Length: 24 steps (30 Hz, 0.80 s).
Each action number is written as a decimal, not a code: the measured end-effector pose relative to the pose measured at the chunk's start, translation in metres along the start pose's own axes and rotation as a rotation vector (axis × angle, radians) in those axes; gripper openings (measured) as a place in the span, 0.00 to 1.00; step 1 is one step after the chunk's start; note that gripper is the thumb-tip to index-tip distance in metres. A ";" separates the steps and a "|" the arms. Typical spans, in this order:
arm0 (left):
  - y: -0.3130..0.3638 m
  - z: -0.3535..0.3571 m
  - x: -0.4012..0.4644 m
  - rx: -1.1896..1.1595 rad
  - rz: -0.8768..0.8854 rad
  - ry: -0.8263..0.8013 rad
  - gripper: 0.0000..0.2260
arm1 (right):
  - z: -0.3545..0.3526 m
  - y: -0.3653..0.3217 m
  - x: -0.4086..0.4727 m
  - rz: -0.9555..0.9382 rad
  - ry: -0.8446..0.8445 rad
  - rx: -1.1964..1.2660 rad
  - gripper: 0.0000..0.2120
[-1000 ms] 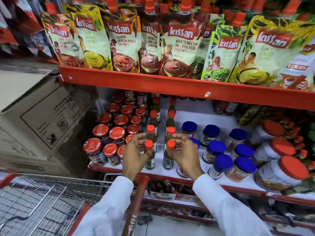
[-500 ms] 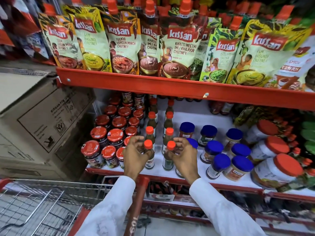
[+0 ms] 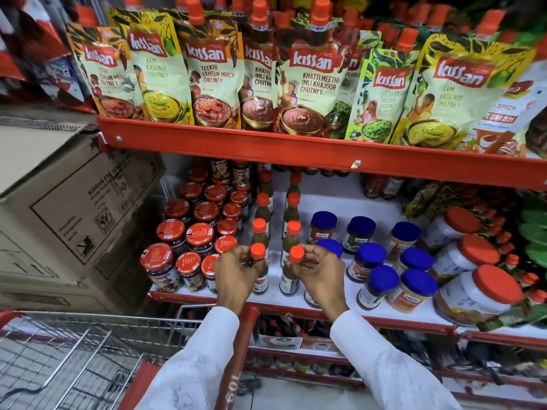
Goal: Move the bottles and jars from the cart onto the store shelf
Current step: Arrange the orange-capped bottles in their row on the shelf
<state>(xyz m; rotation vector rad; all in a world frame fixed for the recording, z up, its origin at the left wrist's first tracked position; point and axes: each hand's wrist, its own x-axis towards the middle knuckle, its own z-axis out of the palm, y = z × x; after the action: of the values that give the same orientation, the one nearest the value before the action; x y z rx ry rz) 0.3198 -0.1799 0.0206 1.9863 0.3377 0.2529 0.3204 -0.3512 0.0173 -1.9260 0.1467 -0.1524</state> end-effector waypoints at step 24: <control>0.002 -0.005 -0.001 0.050 0.035 -0.048 0.10 | 0.009 -0.004 -0.008 -0.020 0.040 -0.048 0.11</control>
<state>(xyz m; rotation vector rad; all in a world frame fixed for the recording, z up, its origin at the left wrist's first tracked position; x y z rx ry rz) 0.3174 -0.1766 0.0248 2.0452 0.2812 0.2211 0.3145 -0.3397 0.0177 -1.9739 0.1592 -0.2027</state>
